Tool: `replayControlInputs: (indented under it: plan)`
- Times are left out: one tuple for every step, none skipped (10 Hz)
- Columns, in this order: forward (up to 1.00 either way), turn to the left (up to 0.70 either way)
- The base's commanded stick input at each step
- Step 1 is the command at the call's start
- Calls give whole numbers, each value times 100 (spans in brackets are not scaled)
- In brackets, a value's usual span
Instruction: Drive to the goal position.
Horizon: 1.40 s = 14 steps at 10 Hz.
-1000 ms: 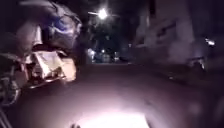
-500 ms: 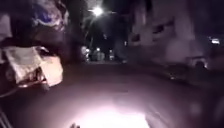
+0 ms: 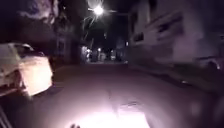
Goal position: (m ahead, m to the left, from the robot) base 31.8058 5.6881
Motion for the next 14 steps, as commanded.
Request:
replayControlInputs:
  plan:
    - [100, 0]
    - [100, 0]
    - [100, 0]
    - [100, 0]
    - [100, 0]
    - [100, 6]
    - [100, 24]
    - [100, 0]
    - [100, 0]
    - [100, 0]
    - [100, 0]
    - [100, 0]
    - [100, 0]
    - [100, 0]
